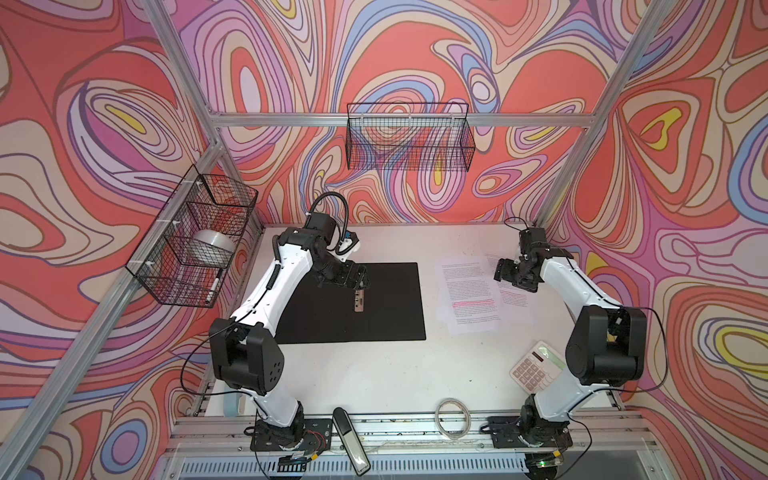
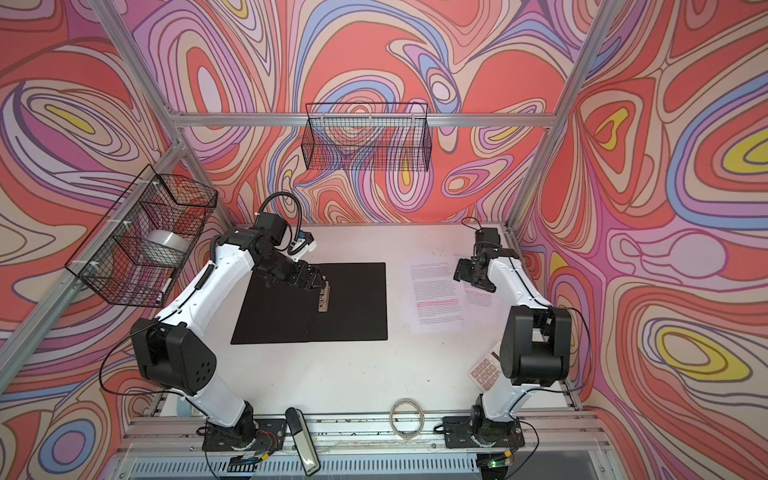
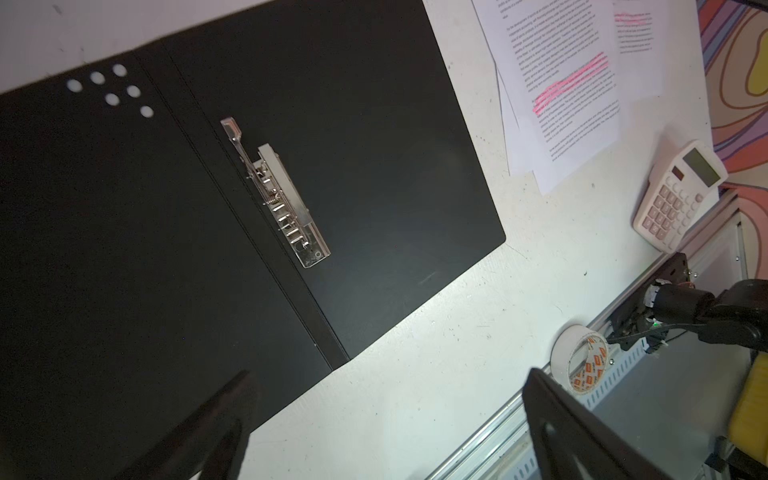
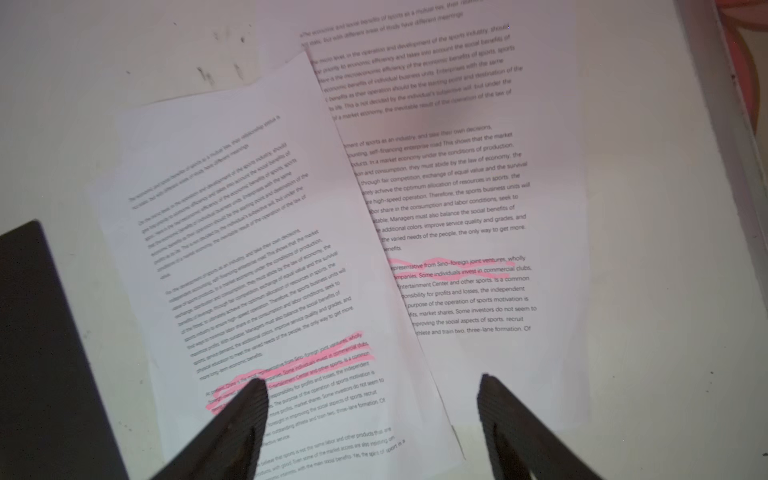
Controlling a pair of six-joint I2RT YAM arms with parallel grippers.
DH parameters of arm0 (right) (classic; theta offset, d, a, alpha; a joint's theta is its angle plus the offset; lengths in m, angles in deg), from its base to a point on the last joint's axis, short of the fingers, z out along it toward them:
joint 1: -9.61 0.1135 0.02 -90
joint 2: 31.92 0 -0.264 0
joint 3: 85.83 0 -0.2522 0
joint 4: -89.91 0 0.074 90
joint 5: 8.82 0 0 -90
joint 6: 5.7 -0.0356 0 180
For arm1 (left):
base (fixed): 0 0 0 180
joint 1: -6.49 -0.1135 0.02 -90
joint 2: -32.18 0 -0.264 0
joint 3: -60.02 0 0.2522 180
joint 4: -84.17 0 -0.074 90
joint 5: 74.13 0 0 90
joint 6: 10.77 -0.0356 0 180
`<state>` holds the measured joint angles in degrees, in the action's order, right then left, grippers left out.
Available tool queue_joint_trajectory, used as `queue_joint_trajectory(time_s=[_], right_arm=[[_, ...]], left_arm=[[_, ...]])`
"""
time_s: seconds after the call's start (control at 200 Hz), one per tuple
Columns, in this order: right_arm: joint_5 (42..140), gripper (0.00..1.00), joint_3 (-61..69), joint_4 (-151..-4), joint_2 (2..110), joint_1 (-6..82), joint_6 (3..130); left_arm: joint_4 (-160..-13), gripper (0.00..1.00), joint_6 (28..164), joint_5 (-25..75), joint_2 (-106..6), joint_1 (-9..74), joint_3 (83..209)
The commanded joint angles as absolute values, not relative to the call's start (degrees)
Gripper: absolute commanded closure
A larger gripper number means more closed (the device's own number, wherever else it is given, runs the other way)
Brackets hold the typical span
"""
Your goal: Put the files into the folder
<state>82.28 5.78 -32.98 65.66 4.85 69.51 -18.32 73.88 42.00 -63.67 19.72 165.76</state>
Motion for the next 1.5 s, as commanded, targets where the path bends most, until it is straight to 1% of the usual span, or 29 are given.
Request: queue_joint_trajectory(time_s=[0.0, 0.08, 0.396, 0.711, 0.891, 1.202, 1.387, 1.497], right_arm=[[83.2, 0.16, 6.5, -33.1, 69.1, 4.0, 71.4], [84.4, 0.16, 6.0, -32.9, 72.8, 4.0, 72.3], [87.9, 0.15, 9.1, -36.2, 75.5, 4.0, 72.6], [89.5, 0.15, 7.7, -34.6, 78.7, 4.0, 73.7], [88.0, 0.17, 7.4, -33.6, 79.8, 4.0, 73.8], [85.1, 0.28, 7.3, -32.6, 80.5, 4.1, 73.2], [83.3, 0.26, 7.7, -32.0, 78.6, 5.1, 71.9], [79.2, 0.25, 7.0, -30.5, 77.8, 7.5, 71.6]], left_arm=[[-19.1, 0.0, 73.5, 45.2, -62.4, 20.4, 163.6], [-19.4, 0.0, 72.8, 46.9, -61.8, 20.8, 162.4], [-18.2, 0.0, 71.1, 48.4, -60.6, 21.3, 161.4], [-18.8, 0.0, 71.5, 48.6, -60.3, 21.3, 160.4], [-19.0, 0.0, 71.1, 48.1, -60.5, 21.3, 160.5], [-19.5, 0.0, 70.4, 47.9, -60.5, 21.3, 159.6], [-19.8, 0.0, 69.5, 47.5, -60.8, 21.3, 159.4], [-20.2, 0.0, 69.1, 47.3, -60.8, 21.3, 159.4]])
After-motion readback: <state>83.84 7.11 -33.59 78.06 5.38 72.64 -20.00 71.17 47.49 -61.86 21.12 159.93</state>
